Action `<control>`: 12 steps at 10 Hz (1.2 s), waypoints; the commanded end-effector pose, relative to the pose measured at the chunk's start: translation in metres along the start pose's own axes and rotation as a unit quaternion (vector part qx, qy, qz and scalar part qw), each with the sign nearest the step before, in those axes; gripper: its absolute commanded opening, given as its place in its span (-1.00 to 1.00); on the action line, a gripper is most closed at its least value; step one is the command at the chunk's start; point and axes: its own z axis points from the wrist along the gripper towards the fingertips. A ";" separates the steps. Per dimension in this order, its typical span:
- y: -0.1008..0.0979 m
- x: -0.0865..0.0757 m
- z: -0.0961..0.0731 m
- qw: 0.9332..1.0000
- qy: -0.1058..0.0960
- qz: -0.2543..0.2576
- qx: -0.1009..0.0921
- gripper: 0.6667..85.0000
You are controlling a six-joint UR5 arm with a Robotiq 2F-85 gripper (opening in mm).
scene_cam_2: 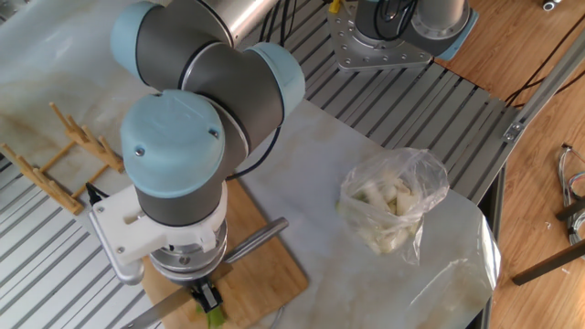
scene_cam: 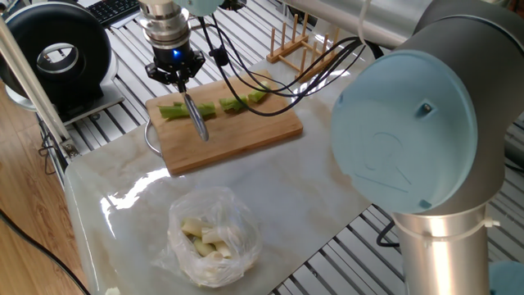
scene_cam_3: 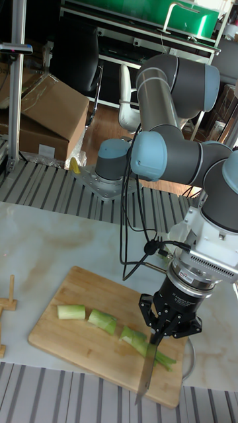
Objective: Chop the scallions
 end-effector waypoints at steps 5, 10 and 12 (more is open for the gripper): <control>-0.007 0.000 0.010 1.000 -0.002 -0.005 0.005 -0.99; -0.016 -0.001 0.011 0.999 0.004 0.017 0.033 -0.99; -0.021 -0.002 0.013 0.999 0.006 0.022 0.045 -0.99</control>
